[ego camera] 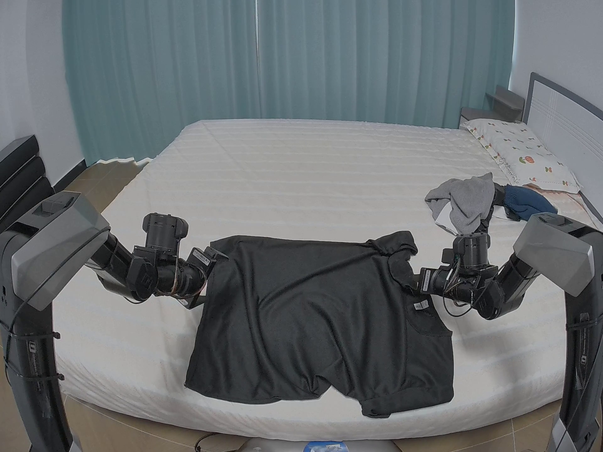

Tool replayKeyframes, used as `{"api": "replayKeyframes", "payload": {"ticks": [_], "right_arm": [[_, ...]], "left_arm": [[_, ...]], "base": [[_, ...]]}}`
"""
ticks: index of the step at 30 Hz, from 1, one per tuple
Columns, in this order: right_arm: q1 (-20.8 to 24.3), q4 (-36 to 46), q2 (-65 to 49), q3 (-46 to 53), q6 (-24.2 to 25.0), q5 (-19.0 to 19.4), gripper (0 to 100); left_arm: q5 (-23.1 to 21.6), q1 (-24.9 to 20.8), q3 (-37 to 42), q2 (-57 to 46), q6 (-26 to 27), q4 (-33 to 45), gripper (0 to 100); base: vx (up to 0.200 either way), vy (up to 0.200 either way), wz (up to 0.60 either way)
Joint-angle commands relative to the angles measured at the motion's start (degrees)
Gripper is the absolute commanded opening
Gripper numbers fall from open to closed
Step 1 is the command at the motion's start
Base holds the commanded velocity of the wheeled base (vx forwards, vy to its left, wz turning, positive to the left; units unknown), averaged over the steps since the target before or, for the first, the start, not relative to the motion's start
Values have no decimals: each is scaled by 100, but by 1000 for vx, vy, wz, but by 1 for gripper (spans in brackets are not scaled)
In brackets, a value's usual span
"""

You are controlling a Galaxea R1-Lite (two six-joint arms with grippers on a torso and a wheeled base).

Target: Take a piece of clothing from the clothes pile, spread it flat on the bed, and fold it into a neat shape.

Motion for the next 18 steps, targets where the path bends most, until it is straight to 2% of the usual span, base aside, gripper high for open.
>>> {"api": "replayKeyframes", "payload": {"ticks": [1, 6, 13, 14, 18], "right_arm": [[118, 21, -192, 67, -14, 14, 100], [293, 56, -130, 58, -40, -3, 100], [276, 100, 63, -21, -216, -39, 100], [258, 118, 63, -21, -216, -47, 0], [249, 311, 81, -30, -216, -47, 0]], "left_arm": [[-4, 12, 113, -62, 13, -30, 100], [-4, -14, 192, -53, -5, -135, 100], [-4, -23, 306, -62, 13, -294, 100], [-4, -23, 298, -62, 13, -294, 100], [-4, -23, 298, -53, 13, -294, 100]], "base": [[0, 0, 0], [0, 0, 0], [0, 0, 0], [0, 0, 0], [0, 0, 0]]}}
